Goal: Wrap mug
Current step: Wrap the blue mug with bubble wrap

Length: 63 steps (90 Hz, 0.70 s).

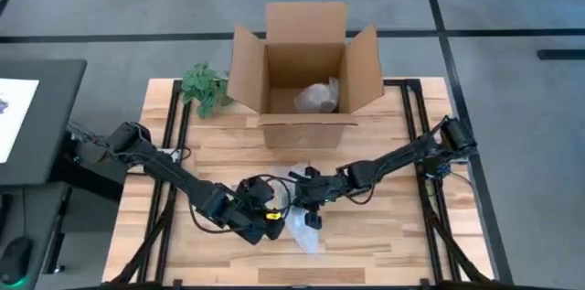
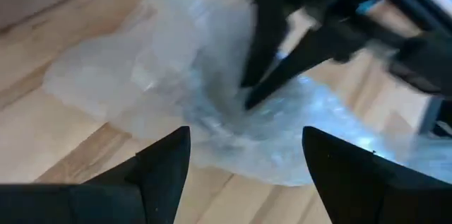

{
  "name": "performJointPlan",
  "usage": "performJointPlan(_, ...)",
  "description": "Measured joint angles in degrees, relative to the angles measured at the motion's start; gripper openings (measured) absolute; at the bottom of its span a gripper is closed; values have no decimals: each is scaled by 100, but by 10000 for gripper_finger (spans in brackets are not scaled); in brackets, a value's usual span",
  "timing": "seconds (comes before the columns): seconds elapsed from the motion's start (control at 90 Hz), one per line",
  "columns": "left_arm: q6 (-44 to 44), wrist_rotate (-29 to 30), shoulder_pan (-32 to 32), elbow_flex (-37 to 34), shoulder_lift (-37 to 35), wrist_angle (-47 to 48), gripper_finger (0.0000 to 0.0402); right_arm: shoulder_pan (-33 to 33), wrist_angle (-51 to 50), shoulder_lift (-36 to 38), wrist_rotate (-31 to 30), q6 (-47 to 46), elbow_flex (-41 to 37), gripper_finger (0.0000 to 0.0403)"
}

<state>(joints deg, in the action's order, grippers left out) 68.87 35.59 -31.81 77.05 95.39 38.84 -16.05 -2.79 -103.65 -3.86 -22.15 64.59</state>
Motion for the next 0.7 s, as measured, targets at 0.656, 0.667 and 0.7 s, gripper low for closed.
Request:
performJointPlan(0.656, 40, 503, -262, -62, 33, -980, 251, 539, -705, -53, 460, 12, 252, 141)
performJointPlan(0.667, 57, 520, -254, -69, 33, -945, 251, 532, -705, -53, 461, 10, 250, 141)
performJointPlan(0.7, 128, 546, -217, -100, 33, -824, 251, 517, -704, -55, 461, 9, 250, 141)
